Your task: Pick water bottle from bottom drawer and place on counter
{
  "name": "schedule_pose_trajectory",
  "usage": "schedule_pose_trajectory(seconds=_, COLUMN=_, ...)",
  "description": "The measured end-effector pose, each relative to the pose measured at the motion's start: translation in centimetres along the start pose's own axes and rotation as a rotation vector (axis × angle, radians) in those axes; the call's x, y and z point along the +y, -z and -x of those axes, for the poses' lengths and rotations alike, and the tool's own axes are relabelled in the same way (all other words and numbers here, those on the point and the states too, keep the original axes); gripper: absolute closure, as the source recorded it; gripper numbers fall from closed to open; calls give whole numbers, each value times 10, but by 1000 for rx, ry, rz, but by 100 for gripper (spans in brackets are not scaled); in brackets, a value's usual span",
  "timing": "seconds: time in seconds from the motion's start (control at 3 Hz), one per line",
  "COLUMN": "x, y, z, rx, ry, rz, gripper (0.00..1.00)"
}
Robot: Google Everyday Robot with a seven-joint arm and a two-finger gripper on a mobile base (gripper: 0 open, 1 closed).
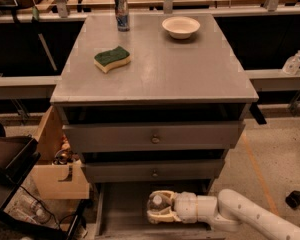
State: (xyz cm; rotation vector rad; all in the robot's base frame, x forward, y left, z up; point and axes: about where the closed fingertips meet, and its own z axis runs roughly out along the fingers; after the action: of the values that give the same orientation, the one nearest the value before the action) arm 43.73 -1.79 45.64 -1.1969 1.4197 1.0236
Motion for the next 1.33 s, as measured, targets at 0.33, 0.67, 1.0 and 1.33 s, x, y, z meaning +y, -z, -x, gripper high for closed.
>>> schedule_pose_trajectory(seconds=0.33, x=-5, y=27, z=54, rx=19, ry=-35, rz=-10, gripper=100)
schedule_pose_trajectory(seconds=0.67, x=-14, y=61, z=125, rx=89, ry=-91, rz=-42, gripper=100)
schedule_pose_trajectory(seconds=1.0, x=-14, y=61, z=125, rx=89, ry=-91, rz=-41, gripper=100)
schedule_pose_trajectory(seconds=1.33, x=-18, y=73, z=165, rx=76, ry=-85, rz=-62, gripper=100)
